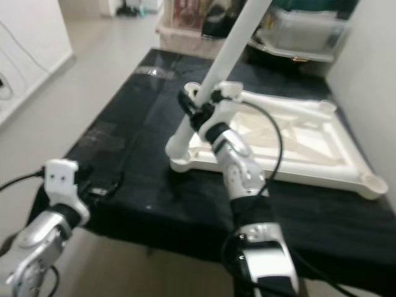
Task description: Building children table
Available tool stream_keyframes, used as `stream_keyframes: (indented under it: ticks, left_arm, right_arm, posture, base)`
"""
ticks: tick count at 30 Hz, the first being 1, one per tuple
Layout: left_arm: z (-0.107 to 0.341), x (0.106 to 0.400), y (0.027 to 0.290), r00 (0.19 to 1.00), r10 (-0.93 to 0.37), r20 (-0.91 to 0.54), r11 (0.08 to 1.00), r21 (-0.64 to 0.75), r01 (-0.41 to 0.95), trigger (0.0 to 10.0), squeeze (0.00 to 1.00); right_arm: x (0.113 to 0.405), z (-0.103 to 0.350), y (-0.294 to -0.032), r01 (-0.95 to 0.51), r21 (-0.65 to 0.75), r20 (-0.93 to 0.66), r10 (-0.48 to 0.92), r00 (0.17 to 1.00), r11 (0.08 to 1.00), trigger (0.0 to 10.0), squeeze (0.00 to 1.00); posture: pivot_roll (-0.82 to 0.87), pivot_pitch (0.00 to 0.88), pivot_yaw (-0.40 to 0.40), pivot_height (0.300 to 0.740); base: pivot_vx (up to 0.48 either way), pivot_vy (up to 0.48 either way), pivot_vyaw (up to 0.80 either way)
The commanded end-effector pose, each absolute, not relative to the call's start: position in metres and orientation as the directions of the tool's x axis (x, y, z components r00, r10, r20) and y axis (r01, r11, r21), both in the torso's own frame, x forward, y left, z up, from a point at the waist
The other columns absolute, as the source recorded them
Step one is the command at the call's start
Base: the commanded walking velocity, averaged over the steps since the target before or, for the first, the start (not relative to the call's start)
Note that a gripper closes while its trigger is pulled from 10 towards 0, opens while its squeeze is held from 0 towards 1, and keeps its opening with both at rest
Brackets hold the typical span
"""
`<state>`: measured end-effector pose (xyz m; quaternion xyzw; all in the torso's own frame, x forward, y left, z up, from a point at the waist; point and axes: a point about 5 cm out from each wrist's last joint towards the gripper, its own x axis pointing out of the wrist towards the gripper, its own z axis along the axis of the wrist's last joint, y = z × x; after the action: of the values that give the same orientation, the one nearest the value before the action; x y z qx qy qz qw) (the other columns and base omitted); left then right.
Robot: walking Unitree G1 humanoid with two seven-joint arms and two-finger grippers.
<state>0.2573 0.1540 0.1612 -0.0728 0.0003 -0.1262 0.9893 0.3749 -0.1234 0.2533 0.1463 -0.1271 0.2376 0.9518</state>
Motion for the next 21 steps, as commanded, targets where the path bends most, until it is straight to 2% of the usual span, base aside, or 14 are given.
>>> stream_keyframes:
  ticks: [1,5,12,20,21]
  left_arm:
    - [0.159,0.257,0.153,0.968,-0.250,0.008,0.958,-0.141,0.248,10.0,0.00]
    - [0.160,0.257,0.153,0.969,-0.246,0.014,0.958,-0.147,0.245,10.0,0.00]
    - [0.159,0.248,0.135,0.952,-0.306,0.023,0.938,-0.165,0.305,10.0,0.00]
    - [0.157,0.243,0.130,0.953,-0.302,0.022,0.937,-0.180,0.301,10.0,0.00]
    - [0.157,0.243,0.129,0.953,-0.302,0.023,0.936,-0.180,0.301,10.0,0.00]
  right_arm:
    - [0.375,0.254,-0.128,-0.470,0.205,0.318,0.396,0.861,0.859,0.0,0.00]
    - [0.376,0.255,-0.128,-0.468,0.199,0.325,0.393,0.860,0.861,0.0,0.00]
    - [0.379,0.262,-0.128,-0.463,0.165,0.345,0.389,0.854,0.871,0.0,0.00]
    - [0.378,0.265,-0.124,-0.481,0.158,0.357,0.405,0.842,0.862,0.0,0.00]
    - [0.377,0.265,-0.122,-0.487,0.160,0.359,0.409,0.839,0.858,1.4,0.00]
  posture:
    - [0.09,0.110,-0.065,0.740]
    - [0.09,0.111,-0.065,0.740]
    - [0.09,0.113,-0.069,0.740]
    - [0.08,0.116,-0.076,0.740]
    - [0.08,0.116,-0.079,0.740]
  base:
    - [0.000,0.000,0.00]
    - [0.000,0.000,0.00]
    - [0.000,0.000,0.00]
    - [0.000,0.000,0.00]
    - [0.000,0.000,0.00]
